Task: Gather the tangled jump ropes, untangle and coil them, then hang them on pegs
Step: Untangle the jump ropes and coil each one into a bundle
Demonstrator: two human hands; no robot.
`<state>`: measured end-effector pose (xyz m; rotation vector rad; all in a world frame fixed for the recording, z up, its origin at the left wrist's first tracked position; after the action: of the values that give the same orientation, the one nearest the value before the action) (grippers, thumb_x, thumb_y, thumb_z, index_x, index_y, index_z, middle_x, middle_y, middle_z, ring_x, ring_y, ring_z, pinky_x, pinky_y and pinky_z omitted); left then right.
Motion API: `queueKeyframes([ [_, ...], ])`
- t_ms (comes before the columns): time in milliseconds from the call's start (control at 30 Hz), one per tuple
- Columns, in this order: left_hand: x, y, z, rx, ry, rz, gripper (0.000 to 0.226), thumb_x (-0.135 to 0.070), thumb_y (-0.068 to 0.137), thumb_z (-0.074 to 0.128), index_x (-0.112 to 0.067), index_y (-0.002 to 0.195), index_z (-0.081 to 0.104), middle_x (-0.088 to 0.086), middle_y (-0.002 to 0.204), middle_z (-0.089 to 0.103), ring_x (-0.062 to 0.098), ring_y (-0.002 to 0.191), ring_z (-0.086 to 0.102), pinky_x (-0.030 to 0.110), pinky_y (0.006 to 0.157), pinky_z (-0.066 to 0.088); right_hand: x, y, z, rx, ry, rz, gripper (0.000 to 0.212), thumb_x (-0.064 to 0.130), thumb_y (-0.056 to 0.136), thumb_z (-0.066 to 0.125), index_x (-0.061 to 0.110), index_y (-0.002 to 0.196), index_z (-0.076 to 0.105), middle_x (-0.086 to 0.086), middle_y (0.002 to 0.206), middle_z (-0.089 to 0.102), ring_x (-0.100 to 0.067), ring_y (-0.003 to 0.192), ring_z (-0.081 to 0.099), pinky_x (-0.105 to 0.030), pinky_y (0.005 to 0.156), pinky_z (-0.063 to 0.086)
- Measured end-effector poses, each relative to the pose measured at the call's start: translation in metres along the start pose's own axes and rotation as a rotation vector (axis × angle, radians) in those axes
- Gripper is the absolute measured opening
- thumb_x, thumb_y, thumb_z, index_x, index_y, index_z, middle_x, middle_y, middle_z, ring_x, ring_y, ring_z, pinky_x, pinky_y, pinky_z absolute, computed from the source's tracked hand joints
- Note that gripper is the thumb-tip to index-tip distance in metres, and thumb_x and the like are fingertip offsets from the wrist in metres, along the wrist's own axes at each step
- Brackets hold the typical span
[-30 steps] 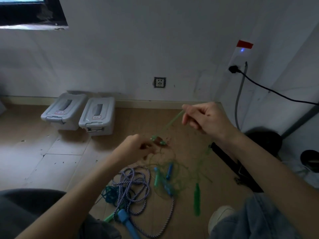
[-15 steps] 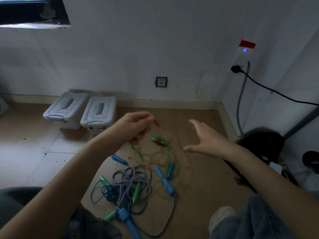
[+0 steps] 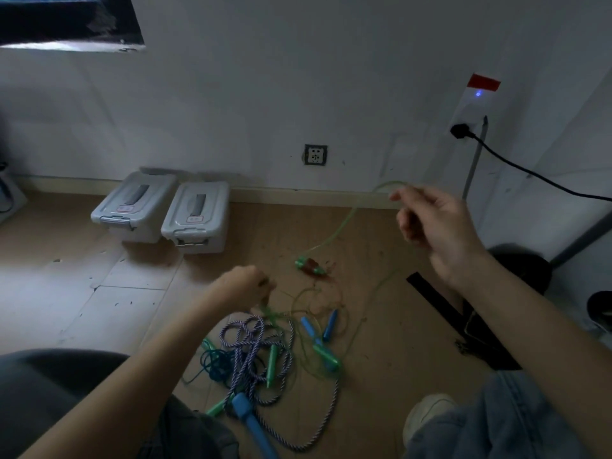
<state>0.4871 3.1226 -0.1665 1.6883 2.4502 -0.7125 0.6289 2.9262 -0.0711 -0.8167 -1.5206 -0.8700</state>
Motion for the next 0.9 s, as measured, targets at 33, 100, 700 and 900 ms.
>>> queueKeyframes([
  [33, -0.002, 0.0, -0.017, -0.083, -0.142, 0.018, 0.034, -0.03, 0.097, 0.04, -0.011, 0.085, 0.065, 0.007, 0.09, 0.068, 0.018, 0.078, 0.062, 0.027, 0.08, 0.051, -0.006, 0.0, 0.004, 0.043, -0.29, 0.013, 0.017, 0.023, 0.093, 0.054, 0.019, 0.082, 0.066, 0.009, 0.054, 0.06, -0.001, 0.045, 0.051, -0.013, 0.043, 0.039],
  [100, -0.012, -0.008, -0.058, -0.262, -0.5, 0.119, 0.034, -0.038, 0.092, 0.043, -0.027, 0.069, 0.064, -0.007, 0.067, 0.065, 0.011, 0.063, 0.062, 0.027, 0.07, 0.055, -0.028, -0.007, 0.018, 0.251, -0.812, 0.146, 0.02, 0.027, 0.088, 0.062, 0.014, 0.103, 0.065, 0.002, 0.081, 0.068, -0.007, 0.066, 0.062, -0.021, 0.057, 0.048],
  [700, -0.035, -0.026, -0.069, -0.014, -0.449, 0.296, 0.04, -0.057, 0.062, 0.063, -0.019, 0.072, 0.064, -0.011, 0.054, 0.054, -0.003, 0.044, 0.045, 0.008, 0.044, 0.036, 0.006, -0.005, 0.025, 0.049, 0.044, -0.072, 0.017, 0.018, 0.091, 0.056, 0.012, 0.077, 0.063, 0.009, 0.046, 0.052, -0.003, 0.044, 0.043, -0.013, 0.044, 0.036],
  [900, -0.015, -0.037, -0.118, -0.4, -0.937, 0.29, 0.011, -0.027, 0.075, 0.065, -0.021, 0.083, 0.062, -0.006, 0.061, 0.067, 0.003, 0.047, 0.057, 0.013, 0.041, 0.043, 0.009, -0.005, 0.024, 0.105, -0.346, -0.08, 0.01, 0.019, 0.09, 0.057, 0.018, 0.083, 0.064, 0.009, 0.064, 0.061, 0.001, 0.045, 0.05, -0.011, 0.045, 0.039],
])
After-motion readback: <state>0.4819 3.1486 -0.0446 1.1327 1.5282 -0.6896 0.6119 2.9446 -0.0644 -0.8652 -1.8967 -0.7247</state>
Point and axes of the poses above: each hand's wrist, its own y-axis towards the middle knuckle, its own z-axis out of the palm, x = y × z, the point moved 8 cm from there along y, towards the middle knuckle
